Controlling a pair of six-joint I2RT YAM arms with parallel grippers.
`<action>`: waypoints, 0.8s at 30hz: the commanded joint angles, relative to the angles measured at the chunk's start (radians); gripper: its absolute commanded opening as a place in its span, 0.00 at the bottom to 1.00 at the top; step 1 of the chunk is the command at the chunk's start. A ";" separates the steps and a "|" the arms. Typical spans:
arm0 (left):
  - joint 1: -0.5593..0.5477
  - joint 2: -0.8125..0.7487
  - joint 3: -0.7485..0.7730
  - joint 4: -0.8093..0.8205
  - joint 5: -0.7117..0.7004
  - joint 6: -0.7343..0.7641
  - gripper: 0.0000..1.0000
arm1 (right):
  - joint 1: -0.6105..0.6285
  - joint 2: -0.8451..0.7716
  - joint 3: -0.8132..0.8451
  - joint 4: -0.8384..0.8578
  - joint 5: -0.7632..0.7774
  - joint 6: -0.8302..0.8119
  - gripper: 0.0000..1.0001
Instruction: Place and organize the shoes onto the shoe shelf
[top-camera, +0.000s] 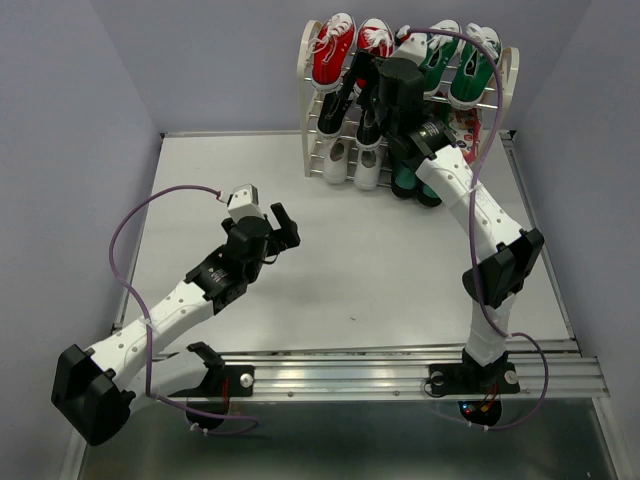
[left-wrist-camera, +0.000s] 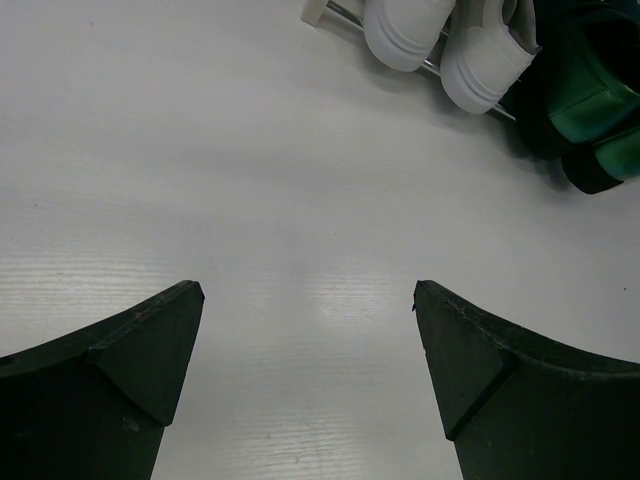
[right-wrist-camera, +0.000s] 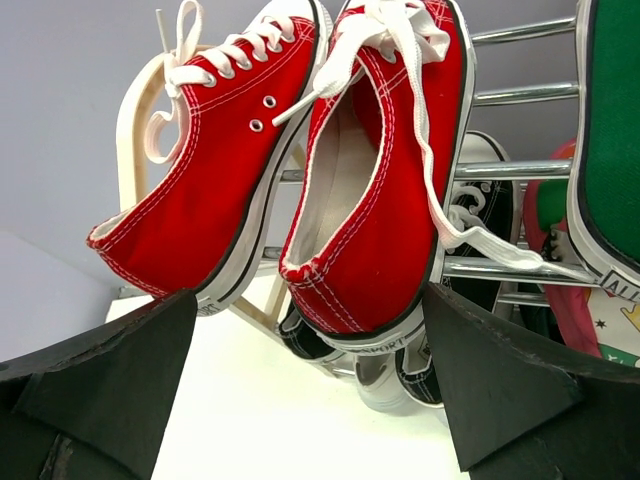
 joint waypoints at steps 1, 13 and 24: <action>0.004 -0.033 0.030 0.008 -0.012 -0.004 0.99 | -0.003 -0.023 0.019 0.017 -0.077 0.028 1.00; 0.004 -0.043 0.022 0.006 -0.015 -0.009 0.99 | -0.003 0.020 0.079 0.018 -0.168 0.051 1.00; 0.004 -0.049 0.027 -0.005 -0.018 -0.010 0.99 | -0.003 -0.030 0.027 0.022 -0.030 0.037 1.00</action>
